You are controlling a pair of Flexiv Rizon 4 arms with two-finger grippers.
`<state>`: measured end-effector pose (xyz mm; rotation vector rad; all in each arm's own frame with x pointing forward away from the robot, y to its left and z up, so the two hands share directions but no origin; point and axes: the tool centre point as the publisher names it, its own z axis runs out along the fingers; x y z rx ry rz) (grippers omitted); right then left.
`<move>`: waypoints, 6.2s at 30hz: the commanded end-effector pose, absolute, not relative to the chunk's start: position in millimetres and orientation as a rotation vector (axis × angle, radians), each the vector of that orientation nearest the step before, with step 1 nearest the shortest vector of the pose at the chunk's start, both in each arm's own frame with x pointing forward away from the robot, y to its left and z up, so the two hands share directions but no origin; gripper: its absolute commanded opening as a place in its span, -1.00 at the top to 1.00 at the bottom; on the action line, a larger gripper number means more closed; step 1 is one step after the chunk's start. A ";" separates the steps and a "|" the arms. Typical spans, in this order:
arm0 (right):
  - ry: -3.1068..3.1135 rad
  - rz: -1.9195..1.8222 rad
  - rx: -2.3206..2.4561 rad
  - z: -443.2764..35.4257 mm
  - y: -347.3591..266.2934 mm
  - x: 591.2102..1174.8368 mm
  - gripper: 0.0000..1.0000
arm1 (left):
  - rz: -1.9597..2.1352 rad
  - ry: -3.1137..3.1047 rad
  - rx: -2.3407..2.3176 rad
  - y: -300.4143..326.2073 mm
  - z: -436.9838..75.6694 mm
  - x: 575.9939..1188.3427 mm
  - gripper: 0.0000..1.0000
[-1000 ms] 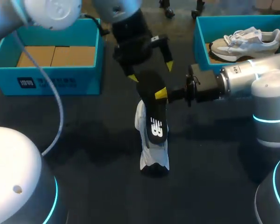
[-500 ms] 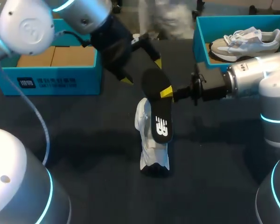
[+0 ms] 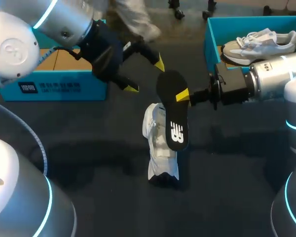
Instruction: Take the shoe out of the shoebox, open the shoe tongue, remove and reinsert the insole, then place the shoe into the shoebox
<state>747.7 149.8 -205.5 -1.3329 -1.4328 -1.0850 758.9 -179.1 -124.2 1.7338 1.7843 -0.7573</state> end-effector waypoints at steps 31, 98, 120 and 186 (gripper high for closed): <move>-1.409 -1.067 -1.333 -200.1 147.3 740.3 1.00 | -0.894 1.533 1.395 -172.9 -134.7 779.0 -1.00; -1.412 -1.158 -1.275 -182.7 192.0 734.9 1.00 | -1.022 1.207 1.162 -207.4 -178.3 777.1 0.39; -1.410 -1.156 -1.270 -182.7 192.0 736.8 1.00 | -1.028 1.223 1.169 -211.5 -183.2 777.3 1.00; -2.428 -1.237 -0.884 -171.1 128.8 695.0 -1.00 | -1.529 1.743 0.924 -198.0 -146.3 730.2 1.00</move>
